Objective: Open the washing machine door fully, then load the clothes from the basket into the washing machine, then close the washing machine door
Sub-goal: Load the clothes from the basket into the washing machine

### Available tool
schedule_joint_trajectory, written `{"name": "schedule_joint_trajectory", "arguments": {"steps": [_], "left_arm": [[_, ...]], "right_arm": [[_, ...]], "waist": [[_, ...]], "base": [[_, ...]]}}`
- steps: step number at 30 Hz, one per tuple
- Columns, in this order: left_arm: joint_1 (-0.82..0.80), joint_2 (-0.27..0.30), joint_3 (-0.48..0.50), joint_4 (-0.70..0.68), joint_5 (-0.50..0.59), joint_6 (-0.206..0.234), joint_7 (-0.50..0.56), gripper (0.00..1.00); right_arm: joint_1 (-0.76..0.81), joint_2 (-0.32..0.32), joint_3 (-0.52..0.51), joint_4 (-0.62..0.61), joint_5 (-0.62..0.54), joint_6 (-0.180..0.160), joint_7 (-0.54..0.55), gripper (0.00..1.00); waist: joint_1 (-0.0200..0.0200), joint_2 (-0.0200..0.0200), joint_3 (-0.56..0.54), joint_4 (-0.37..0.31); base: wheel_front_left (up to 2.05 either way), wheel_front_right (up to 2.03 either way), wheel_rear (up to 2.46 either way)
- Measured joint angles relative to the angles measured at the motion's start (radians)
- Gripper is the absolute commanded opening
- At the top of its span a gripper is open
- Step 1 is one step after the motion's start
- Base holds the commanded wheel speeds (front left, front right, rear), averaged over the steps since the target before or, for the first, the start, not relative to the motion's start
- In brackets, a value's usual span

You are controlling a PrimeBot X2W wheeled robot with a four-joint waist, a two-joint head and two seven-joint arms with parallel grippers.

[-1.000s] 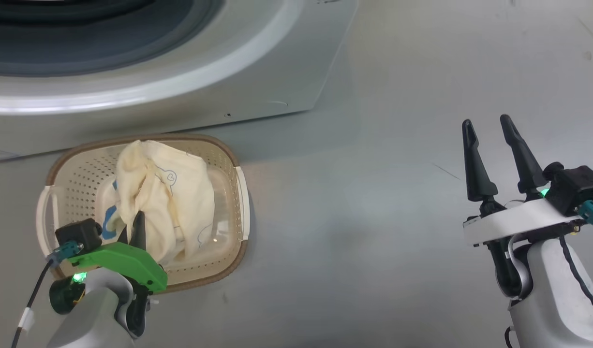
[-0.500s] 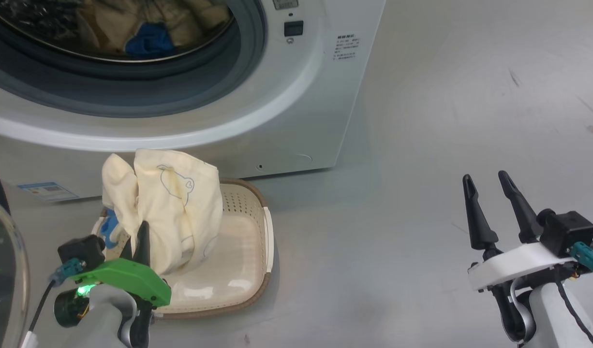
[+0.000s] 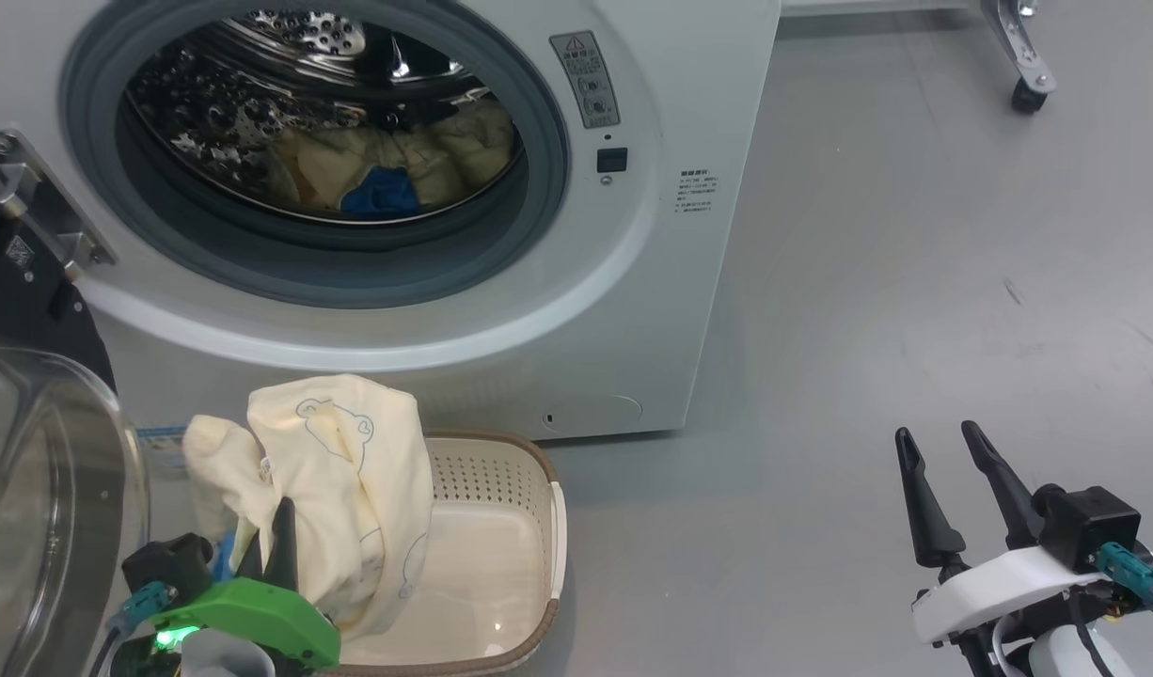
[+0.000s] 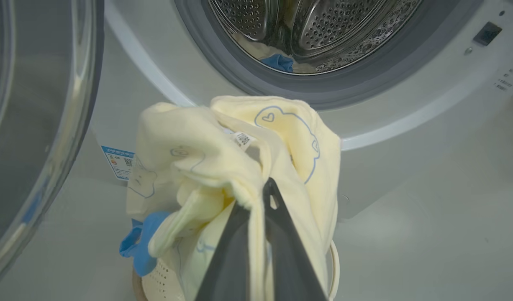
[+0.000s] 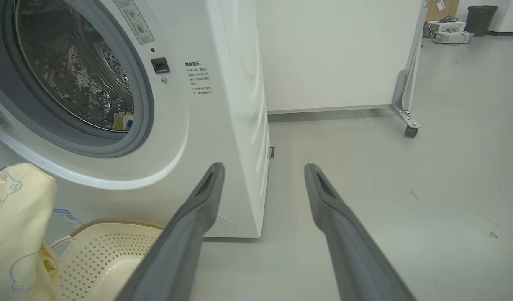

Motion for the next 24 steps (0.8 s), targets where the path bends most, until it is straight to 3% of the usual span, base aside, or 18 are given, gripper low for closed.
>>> {"name": "schedule_joint_trajectory", "arguments": {"steps": [12,24], "left_arm": [[0.108,0.000,0.041,-0.139,0.063,0.017,0.000,0.00],[0.172,0.001,0.061,-0.214,0.086,0.026,0.000,0.00]], "right_arm": [[0.041,-0.009,0.010,-0.007,0.001,0.000,0.000,1.00],[0.049,-0.009,0.011,-0.019,0.004,0.000,0.000,1.00]], "waist": [[0.0000,0.0000,-0.097,0.018],[0.0000,0.0000,-0.115,0.010]], "base": [[0.00,0.00,0.00],[0.00,0.00,0.00]]}}
